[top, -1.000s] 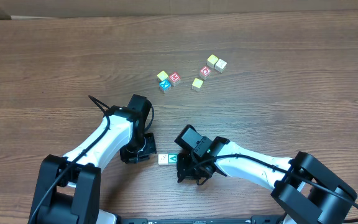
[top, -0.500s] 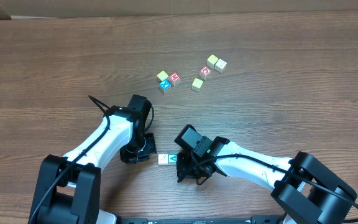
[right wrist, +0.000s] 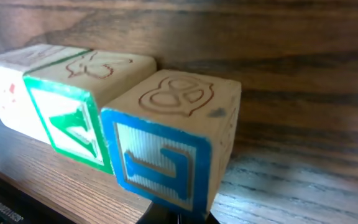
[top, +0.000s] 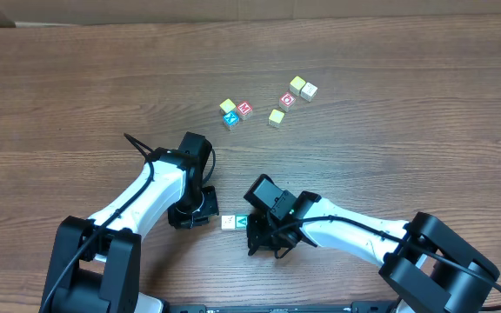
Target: Flip 5 blocks
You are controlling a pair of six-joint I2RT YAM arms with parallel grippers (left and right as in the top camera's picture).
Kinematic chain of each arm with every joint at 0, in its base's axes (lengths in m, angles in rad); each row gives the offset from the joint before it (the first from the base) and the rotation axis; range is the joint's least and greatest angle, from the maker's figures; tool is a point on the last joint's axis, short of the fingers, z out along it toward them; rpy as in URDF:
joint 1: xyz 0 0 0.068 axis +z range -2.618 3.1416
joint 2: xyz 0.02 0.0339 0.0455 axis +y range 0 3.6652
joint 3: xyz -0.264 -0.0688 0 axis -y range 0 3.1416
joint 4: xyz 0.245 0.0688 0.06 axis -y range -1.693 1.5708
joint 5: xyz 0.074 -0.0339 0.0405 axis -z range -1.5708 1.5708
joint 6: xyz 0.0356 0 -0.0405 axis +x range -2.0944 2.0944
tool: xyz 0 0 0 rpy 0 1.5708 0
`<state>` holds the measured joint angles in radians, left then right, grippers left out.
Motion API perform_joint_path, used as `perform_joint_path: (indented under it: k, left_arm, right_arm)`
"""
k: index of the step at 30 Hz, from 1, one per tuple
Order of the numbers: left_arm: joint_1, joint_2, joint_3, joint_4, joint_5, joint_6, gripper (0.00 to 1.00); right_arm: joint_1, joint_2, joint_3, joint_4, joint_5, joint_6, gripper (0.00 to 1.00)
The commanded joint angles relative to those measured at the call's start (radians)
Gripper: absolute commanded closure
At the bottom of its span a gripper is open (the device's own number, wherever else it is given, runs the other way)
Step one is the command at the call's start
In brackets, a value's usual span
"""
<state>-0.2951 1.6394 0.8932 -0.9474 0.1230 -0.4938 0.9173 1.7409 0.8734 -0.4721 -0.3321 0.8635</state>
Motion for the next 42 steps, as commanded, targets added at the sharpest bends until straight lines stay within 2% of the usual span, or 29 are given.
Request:
perform_joint_path:
  k: [1,9,15,18,22,25,36,42]
  left_arm:
    - [-0.007,0.008,0.018,-0.005,0.008,0.019,0.96]
    - [-0.007,0.008,0.018,-0.010,0.008,0.023,0.96]
    - [-0.007,0.008,0.018,-0.010,0.008,0.024,0.96]
    - [-0.007,0.008,0.018,-0.009,0.008,0.023,0.96]
    - [-0.007,0.008,0.018,-0.005,0.008,0.024,0.96]
    - [-0.007,0.008,0.018,-0.003,0.008,0.027,0.96]
    - [-0.007,0.008,0.018,0.002,0.010,0.052,0.96]
    - [-0.007,0.008,0.018,0.009,0.054,0.141,0.96]
  right_arm:
    - [0.039,-0.045,-0.004,0.003,0.038,-0.005,0.96]
    - [0.157,-0.209,-0.003,-0.042,0.254,-0.026,0.96]
    - [0.133,-0.255,-0.003,-0.189,0.384,-0.022,0.96]
    - [0.086,-0.255,-0.003,-0.233,0.395,-0.049,0.96]
    - [0.029,-0.255,-0.003,-0.229,0.399,-0.153,0.96]
    - [0.000,-0.245,-0.004,-0.218,0.401,-0.180,0.96]
    - [-0.010,-0.141,-0.004,-0.111,0.357,-0.129,0.96]
    - [-0.010,-0.109,-0.004,-0.073,0.342,-0.104,0.96]
